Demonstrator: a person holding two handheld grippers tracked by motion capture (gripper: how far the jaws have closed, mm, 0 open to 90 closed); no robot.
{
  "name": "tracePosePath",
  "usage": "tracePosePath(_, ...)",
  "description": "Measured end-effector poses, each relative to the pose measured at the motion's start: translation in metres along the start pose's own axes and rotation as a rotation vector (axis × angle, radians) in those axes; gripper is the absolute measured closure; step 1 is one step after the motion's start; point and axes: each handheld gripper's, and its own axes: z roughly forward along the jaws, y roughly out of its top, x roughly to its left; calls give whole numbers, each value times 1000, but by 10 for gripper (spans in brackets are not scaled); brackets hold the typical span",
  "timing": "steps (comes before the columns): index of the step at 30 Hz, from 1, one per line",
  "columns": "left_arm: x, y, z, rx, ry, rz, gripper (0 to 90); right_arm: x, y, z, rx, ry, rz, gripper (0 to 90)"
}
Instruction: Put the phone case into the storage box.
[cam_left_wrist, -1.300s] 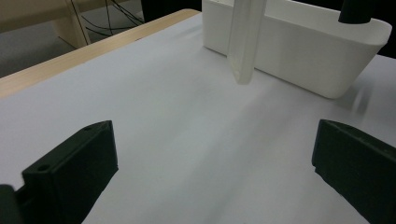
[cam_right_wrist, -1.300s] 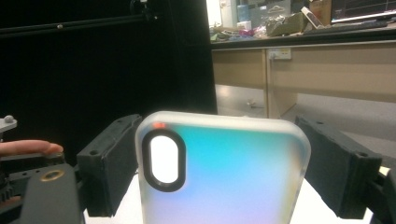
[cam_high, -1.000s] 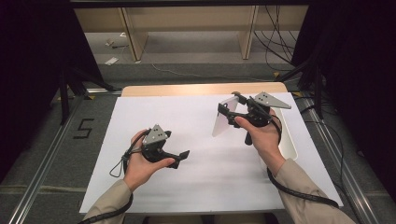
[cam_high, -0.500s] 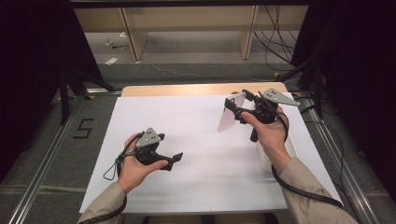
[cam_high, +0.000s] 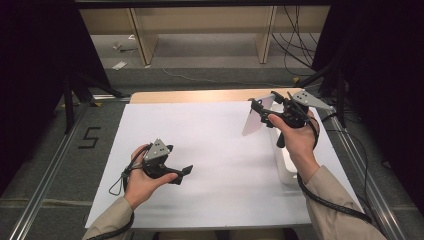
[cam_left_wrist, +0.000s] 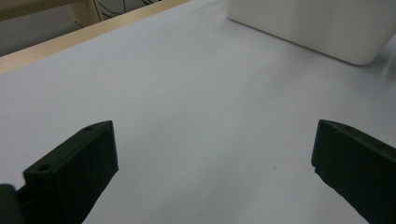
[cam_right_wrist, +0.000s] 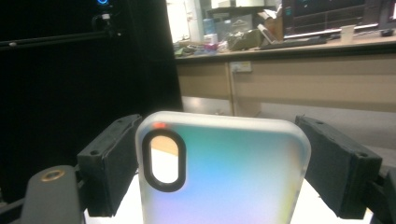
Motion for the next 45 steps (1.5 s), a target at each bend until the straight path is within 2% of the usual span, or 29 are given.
tracePosePath(4, -1, -1, -1, 5, 7, 12, 0, -5, 5, -4, -8, -28, -11, 183)
tracePosePath(19, 1, -4, -1, 5, 15, 4, 0, -18, 10, -13, -12, -91, -24, 183)
tracePosePath(45, 0, -2, -2, -1, 19, 12, 3, -35, 12, -21, -16, -178, -26, 183)
